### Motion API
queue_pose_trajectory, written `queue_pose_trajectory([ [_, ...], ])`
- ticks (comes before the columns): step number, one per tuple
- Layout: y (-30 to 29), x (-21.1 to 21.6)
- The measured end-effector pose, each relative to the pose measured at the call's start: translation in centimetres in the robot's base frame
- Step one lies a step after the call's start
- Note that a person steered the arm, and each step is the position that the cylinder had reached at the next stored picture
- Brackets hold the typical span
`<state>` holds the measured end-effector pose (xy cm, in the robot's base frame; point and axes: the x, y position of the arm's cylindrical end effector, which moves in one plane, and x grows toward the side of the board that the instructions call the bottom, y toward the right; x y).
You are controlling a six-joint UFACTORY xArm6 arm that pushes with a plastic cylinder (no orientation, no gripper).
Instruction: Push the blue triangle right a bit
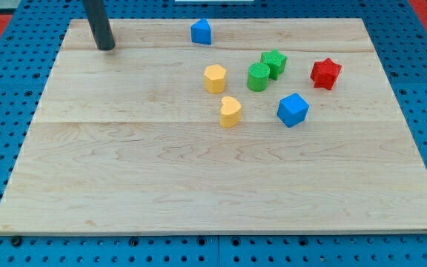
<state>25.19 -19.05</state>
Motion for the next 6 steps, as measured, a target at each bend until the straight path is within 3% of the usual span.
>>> queue_pose_trajectory([
  [1,2.6,-2.3],
  [5,4.4,-3.0],
  [6,8.6,-3.5],
])
